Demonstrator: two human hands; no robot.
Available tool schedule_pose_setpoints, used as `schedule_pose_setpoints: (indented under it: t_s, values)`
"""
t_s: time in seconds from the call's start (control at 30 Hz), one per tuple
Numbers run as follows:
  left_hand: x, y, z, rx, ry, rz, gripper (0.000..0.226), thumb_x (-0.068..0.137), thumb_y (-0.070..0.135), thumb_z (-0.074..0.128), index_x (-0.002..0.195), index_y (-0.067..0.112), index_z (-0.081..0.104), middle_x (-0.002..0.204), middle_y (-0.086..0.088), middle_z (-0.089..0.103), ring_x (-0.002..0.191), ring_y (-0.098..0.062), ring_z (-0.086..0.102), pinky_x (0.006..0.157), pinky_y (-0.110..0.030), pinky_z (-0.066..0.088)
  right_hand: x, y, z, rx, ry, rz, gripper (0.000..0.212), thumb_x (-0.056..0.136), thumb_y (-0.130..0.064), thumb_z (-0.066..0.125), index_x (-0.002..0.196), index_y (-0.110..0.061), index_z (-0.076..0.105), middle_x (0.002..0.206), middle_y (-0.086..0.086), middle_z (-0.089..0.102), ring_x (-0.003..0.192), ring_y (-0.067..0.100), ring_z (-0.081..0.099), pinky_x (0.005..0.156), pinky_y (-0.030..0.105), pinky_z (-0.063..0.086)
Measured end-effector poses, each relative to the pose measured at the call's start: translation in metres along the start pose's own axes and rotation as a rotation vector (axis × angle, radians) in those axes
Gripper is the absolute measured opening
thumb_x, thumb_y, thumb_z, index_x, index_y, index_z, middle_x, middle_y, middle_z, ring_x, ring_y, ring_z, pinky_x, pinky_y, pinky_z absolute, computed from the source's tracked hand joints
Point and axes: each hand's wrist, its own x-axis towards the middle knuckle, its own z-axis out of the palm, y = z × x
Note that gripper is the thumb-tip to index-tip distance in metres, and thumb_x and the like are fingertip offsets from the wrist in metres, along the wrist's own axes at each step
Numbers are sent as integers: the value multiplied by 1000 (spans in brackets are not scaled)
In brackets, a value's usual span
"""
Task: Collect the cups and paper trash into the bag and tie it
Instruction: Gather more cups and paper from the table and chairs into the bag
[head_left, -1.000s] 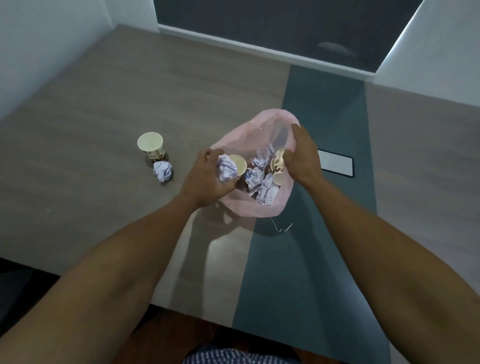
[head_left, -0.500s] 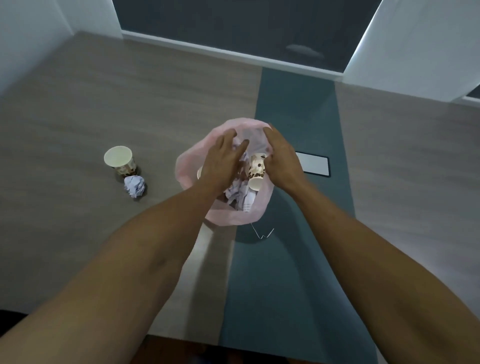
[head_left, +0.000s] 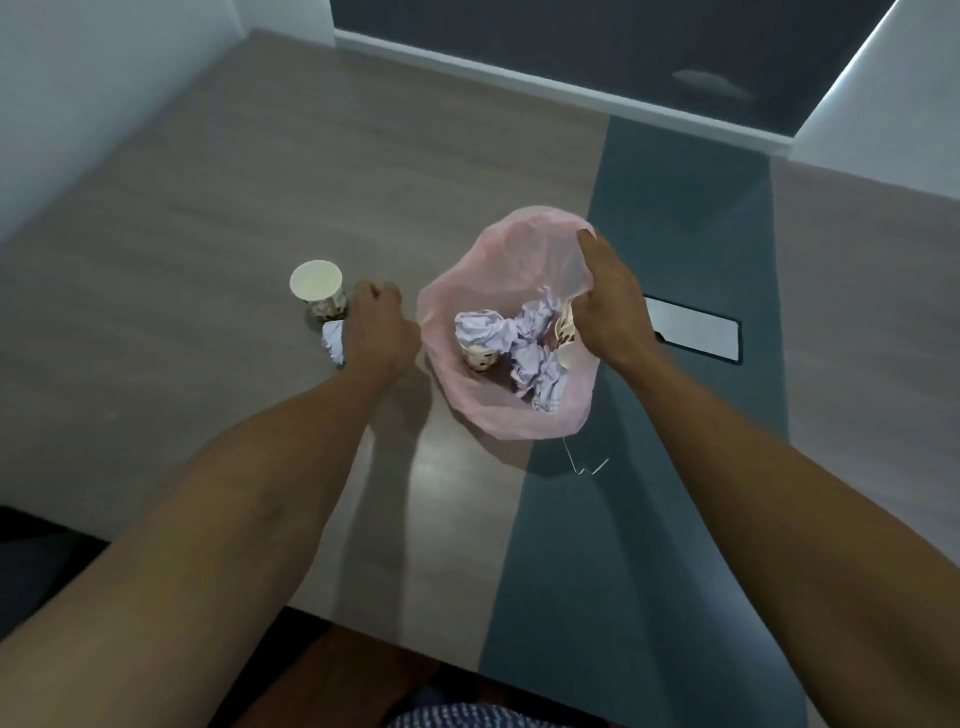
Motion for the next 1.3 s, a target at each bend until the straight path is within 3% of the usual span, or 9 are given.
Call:
schedule_pose_setpoints:
  t_s: [0.1, 0.23, 0.5, 0.63, 0.73, 0.93, 1.1, 1.2, 1.3]
  values:
    - [-1, -45, 12, 102, -69, -124, 49, 88, 24, 63, 134, 18, 50, 148, -20, 33, 133, -45, 39, 101, -54, 43, 1, -6, 10, -2, 4, 6, 75, 90, 8, 51, 157, -22, 34, 163, 0, 34, 145, 25, 38, 118, 39, 35]
    - [0, -74, 34, 141, -76, -162, 42, 102, 37, 49, 143, 29, 45, 160, -15, 20, 121, -47, 48, 95, -54, 44, -3, -8, 16, -9, -7, 44, 80, 89, 11, 51, 159, -20, 30, 166, 2, 28, 150, 22, 30, 118, 30, 27]
    - [-3, -82, 41, 26, -194, -133, 27, 102, 26, 48, 128, 20, 51, 143, -23, 28, 106, -51, 54, 94, -52, 48, -7, -4, 15, 21, -35, 81, 87, 84, 12, 55, 160, -18, 26, 166, 4, 27, 150, 25, 28, 120, 33, 26]
    - [-19, -49, 20, -209, -42, 21, 43, 85, 26, 65, 123, 25, 46, 123, -17, 40, 86, -38, 56, 77, -45, 51, -11, -8, 7, 49, -31, 100, 87, 83, 13, 56, 160, -17, 28, 165, 4, 28, 149, 25, 30, 114, 26, 27]
    - [-24, -11, -1, -376, 87, 217, 58, 81, 23, 74, 131, 13, 45, 120, -14, 51, 96, -30, 55, 79, -38, 48, -15, -12, -2, 47, -2, 114, 82, 87, 13, 53, 159, -18, 30, 163, 1, 32, 146, 24, 34, 113, 28, 30]
    - [-20, 76, -17, -470, 45, 507, 50, 81, 23, 71, 122, 2, 52, 101, -6, 55, 87, -18, 49, 79, -35, 46, -15, -5, -21, 62, 57, 74, 73, 87, 7, 52, 154, -21, 39, 156, -2, 43, 138, 20, 44, 113, 33, 38]
    - [-13, 136, 8, -333, -103, 645, 54, 97, 26, 63, 144, 8, 46, 151, -16, 42, 130, -34, 51, 108, -46, 45, -12, -4, -32, 76, 58, 82, 73, 89, 11, 47, 156, -17, 37, 161, 1, 37, 144, 18, 38, 110, 15, 24]
    - [-10, 154, 21, -301, -59, 561, 58, 99, 28, 60, 150, 10, 39, 155, -17, 37, 127, -38, 54, 97, -47, 52, -13, -5, -34, 71, 29, 86, 76, 88, 13, 46, 157, -17, 35, 163, 1, 34, 146, 19, 35, 110, 16, 23]
    - [-11, 145, 19, -205, 63, 584, 34, 98, 32, 57, 126, 13, 55, 124, -9, 57, 95, -32, 64, 67, -45, 56, -14, -6, -32, 81, 14, 80, 76, 89, 11, 46, 157, -19, 34, 163, 0, 33, 146, 19, 35, 116, 22, 27]
